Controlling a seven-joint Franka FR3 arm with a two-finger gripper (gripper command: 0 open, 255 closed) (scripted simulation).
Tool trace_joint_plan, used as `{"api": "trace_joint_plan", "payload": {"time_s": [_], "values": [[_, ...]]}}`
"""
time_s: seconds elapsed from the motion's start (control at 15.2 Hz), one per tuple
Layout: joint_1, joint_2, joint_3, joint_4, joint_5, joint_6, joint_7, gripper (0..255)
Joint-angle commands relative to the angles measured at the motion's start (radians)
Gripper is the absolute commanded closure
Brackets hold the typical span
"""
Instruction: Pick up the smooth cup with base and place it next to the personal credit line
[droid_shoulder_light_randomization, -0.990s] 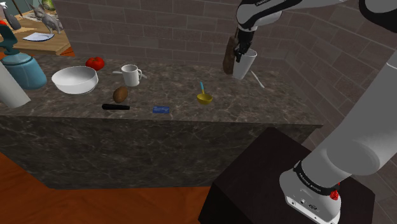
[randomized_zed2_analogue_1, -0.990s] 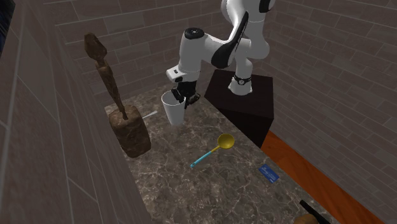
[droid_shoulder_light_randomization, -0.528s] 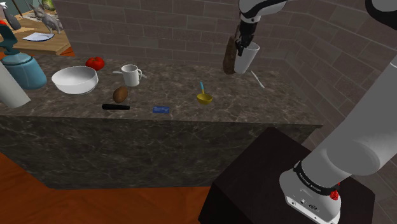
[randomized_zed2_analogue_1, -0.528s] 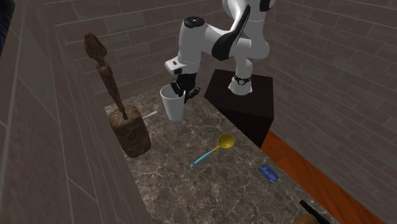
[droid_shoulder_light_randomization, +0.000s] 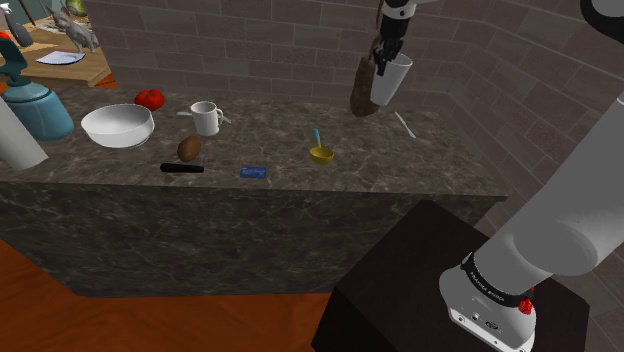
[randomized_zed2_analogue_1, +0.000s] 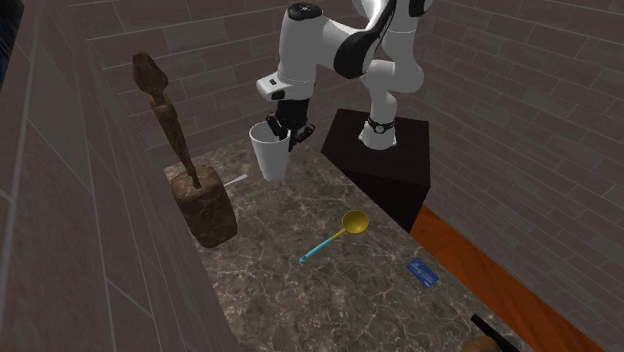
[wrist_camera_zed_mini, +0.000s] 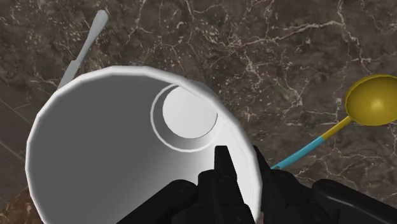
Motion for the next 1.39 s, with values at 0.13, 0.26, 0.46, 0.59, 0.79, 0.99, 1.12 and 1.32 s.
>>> {"api": "trace_joint_plan", "payload": {"time_s": [0.13, 0.26, 0.46, 0.59, 0.79, 0.99, 1.12, 1.32], "values": [[0.0, -0.006, 0.0, 0.047, 0.0, -0.052, -0.006, 255], [0.0, -0.007, 0.0, 0.073, 0.001, -0.079, -0.009, 255], [0.0, -0.006, 0.0, 0.114, 0.003, -0.119, -0.014, 255], [0.0, -0.005, 0.0, 0.136, 0.004, -0.14, -0.016, 255], [0.031, 0.024, 0.025, 0.137, 0.002, -0.12, 0.044, 255], [0.062, 0.061, 0.049, 0.15, 0.002, -0.104, 0.103, 255], [0.083, 0.09, 0.064, 0.165, 0.002, -0.095, 0.14, 255], [0.113, 0.14, 0.085, 0.197, 0.003, -0.085, 0.194, 255]]}}
